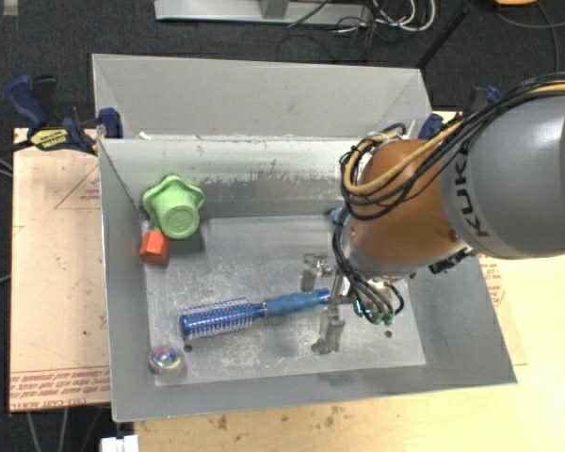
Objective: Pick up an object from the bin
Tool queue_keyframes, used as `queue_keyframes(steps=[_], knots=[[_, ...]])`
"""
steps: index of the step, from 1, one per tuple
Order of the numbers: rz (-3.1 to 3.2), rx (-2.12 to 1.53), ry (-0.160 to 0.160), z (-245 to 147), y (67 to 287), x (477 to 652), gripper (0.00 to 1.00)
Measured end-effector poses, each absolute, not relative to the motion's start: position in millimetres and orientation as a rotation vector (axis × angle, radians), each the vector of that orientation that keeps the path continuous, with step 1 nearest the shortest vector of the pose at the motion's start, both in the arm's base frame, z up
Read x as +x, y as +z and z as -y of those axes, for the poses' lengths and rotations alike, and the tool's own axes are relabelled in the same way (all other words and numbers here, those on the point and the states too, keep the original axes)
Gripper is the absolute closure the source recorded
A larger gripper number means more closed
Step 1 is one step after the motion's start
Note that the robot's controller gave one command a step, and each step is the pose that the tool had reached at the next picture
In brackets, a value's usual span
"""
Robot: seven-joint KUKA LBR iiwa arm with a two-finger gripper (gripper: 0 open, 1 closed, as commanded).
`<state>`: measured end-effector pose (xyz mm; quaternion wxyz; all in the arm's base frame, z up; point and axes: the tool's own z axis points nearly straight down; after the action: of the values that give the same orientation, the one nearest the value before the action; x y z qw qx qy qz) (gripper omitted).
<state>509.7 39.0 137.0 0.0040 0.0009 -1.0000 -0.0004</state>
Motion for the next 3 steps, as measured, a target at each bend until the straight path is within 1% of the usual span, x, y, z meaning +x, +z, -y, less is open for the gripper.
queue_keyframes(steps=[1,2,3], knots=[[3.136,-0.013,-0.002,-43.9,68.1,528.0,0.00],[3.141,-0.016,-0.002,-43.5,71.9,529.4,1.00],[3.034,0.834,-0.003,-38.6,70.3,515.7,1.00]])
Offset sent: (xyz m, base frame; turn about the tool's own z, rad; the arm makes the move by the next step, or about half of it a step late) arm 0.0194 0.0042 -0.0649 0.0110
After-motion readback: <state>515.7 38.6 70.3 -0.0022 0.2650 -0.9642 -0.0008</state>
